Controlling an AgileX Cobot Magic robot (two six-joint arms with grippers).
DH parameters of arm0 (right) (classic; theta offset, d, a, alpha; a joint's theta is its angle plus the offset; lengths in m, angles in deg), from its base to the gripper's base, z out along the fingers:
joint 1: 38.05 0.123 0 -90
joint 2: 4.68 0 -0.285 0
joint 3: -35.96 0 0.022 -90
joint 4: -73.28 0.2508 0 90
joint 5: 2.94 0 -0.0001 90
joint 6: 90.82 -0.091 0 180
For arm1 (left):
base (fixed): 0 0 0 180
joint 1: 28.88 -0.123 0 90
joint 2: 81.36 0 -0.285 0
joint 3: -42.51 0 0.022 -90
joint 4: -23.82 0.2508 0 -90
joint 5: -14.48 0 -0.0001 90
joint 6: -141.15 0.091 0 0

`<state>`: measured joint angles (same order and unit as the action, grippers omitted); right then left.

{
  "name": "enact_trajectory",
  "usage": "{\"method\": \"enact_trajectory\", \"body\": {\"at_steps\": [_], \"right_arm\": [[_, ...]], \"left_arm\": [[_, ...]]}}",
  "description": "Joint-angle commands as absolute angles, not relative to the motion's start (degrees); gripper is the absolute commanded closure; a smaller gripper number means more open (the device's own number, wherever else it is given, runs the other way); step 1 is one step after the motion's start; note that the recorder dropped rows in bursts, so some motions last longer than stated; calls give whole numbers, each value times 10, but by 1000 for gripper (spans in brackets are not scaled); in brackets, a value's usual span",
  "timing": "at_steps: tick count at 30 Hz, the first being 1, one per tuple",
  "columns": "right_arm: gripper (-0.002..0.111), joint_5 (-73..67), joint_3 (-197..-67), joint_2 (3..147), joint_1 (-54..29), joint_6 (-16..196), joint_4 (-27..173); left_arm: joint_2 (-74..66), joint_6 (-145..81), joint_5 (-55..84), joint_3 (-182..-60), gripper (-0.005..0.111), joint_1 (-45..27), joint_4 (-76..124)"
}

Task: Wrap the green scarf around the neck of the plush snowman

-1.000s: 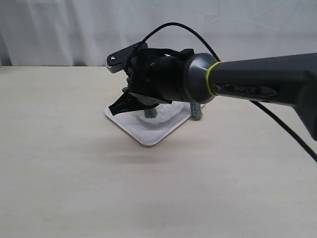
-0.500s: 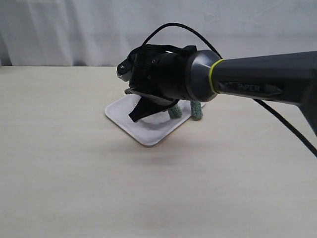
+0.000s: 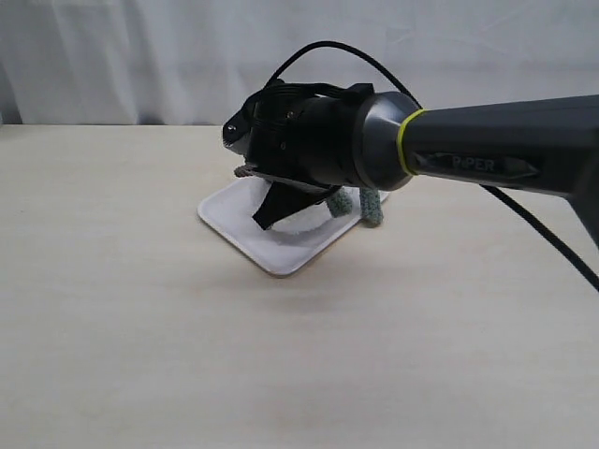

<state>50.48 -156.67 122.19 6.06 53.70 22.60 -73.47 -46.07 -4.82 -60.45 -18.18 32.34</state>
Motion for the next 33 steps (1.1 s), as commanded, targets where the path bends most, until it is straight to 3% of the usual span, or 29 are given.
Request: {"method": "enact_trajectory", "body": {"at_steps": [1,33], "right_arm": [[104,501,-1568,1224,58,601,279],[104,546,-1568,1289,58,814,275]], "left_arm": [[-736,-461,-41,-603,107,-182,322],[-736,-461,-39,-603,107,-182,322]]}}
